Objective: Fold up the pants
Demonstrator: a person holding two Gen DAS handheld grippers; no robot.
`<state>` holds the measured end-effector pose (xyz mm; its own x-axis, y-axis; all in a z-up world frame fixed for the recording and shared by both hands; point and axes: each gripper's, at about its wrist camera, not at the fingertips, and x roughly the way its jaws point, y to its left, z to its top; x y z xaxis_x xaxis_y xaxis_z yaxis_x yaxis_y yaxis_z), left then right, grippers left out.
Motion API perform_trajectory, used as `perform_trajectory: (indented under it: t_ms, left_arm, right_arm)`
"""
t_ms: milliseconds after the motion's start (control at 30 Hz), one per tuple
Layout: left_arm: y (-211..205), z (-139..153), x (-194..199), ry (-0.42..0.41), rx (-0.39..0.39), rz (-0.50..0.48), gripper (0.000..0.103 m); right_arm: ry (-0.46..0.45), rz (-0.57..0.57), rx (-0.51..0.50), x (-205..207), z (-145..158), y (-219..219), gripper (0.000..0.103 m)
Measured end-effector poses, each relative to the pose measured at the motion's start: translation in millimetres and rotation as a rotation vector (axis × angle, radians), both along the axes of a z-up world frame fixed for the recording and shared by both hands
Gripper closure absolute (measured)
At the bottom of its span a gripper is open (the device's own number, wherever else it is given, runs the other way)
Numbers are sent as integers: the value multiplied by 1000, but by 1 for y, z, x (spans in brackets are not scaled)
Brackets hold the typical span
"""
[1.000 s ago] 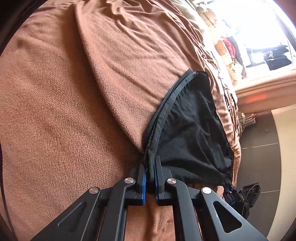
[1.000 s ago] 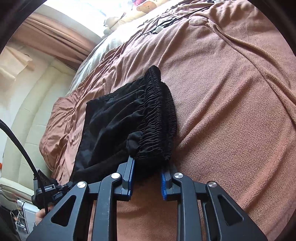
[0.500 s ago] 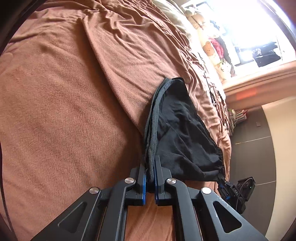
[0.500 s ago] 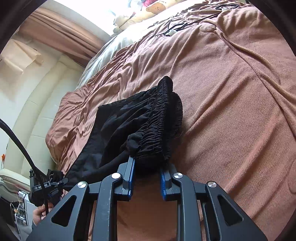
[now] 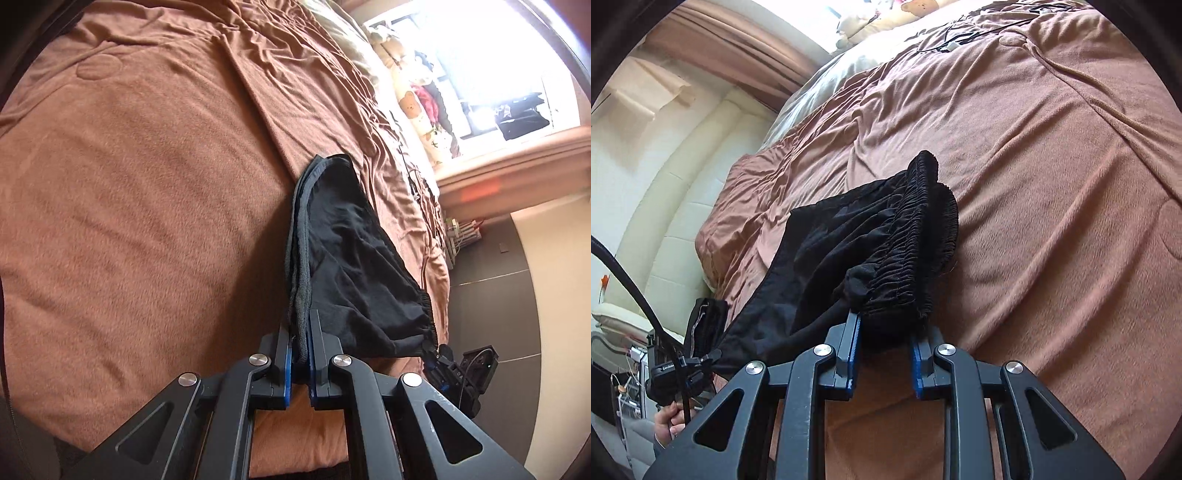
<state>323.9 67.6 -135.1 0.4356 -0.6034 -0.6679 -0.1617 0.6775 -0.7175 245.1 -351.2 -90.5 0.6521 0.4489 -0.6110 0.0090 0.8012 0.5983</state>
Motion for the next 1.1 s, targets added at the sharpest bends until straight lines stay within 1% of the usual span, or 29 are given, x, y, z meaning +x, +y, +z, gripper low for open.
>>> perform_trajectory:
  t_ms: [267,400,600,667,767,800,867,933,1000,1100]
  left_arm:
    - [9,3,-43,-14,-13,11,97]
    - [10,0,-63,-9,-19,18,97]
    - [4,-14,-84,15,-42,19,97]
    - [0,-21,-85,27,-47,16,97]
    - [-5,-32,-80,52,-22,9,96]
    - [-5,-36,-78,62,-19,9,94]
    - [-2,-40,-79,63,-21,5,82]
    - [1,-41,-78,42,-11,11,48]
    - [4,-42,-75,18,-2,20,39]
    - [5,-47,-71,17,-25,7,39]
  right_arm:
    - [-3,38,-14,-29,0,8,84]
    - [-5,49,-22,-39,2,9,84]
    - [6,62,-68,-46,3,8,84]
    - [17,60,-80,-44,3,6,84]
    - [48,50,-100,-42,-1,6,84]
    - [70,42,-107,-41,-3,7,81]
    - [100,28,-108,-45,-7,10,76]
    - [103,4,-150,-53,-4,11,65]
    - [68,-24,-207,-66,9,14,59]
    - [2,-20,-232,-84,31,25,58]
